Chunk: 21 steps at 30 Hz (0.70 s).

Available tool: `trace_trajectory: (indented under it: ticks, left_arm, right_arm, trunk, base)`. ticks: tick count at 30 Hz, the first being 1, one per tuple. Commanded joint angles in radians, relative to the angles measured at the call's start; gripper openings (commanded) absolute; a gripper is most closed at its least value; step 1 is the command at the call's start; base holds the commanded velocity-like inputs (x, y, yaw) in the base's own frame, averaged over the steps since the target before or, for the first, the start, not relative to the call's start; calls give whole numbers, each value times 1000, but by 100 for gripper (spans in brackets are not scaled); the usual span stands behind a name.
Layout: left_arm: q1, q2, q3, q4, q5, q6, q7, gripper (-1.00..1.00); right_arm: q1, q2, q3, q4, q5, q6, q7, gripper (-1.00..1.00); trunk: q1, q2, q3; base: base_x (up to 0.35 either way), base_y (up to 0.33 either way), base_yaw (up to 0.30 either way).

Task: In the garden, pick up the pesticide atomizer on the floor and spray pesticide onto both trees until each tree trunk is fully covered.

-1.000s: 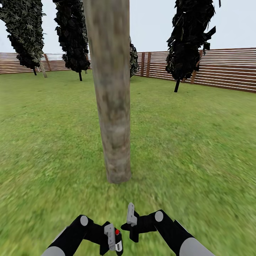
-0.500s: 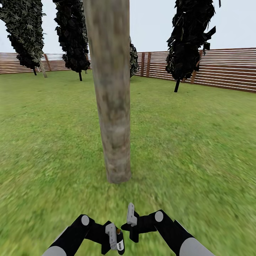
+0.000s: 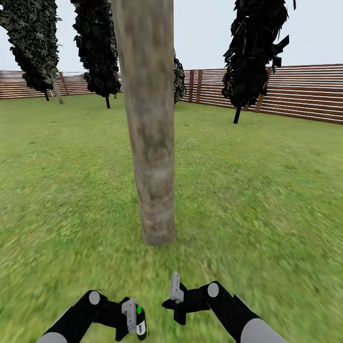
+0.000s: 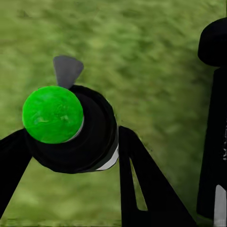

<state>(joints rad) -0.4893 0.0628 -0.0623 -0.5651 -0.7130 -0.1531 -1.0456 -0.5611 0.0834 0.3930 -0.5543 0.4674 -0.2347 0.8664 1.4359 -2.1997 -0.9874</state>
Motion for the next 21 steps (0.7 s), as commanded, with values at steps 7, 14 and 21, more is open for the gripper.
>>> trace_trajectory:
  ticks: [7,14,21]
  left_arm:
    - [8,84,-4,-1,-6,-15,1,-100]
    - [10,186,1,14,-7,-16,7,-100]
    - [9,206,16,140,21,-13,346,-100]
  right_arm:
    - [0,-1,-2,3,10,-6,0,100]
    - [0,-14,-6,15,10,-8,-15,100]
    - [1,-81,-15,233,-7,-11,-404,100]
  trunk:
    - [0,0,-1]
    - [0,0,-1]
    - [0,0,-1]
  base:
    - [0,0,0]
    - [0,0,0]
    - [0,0,0]
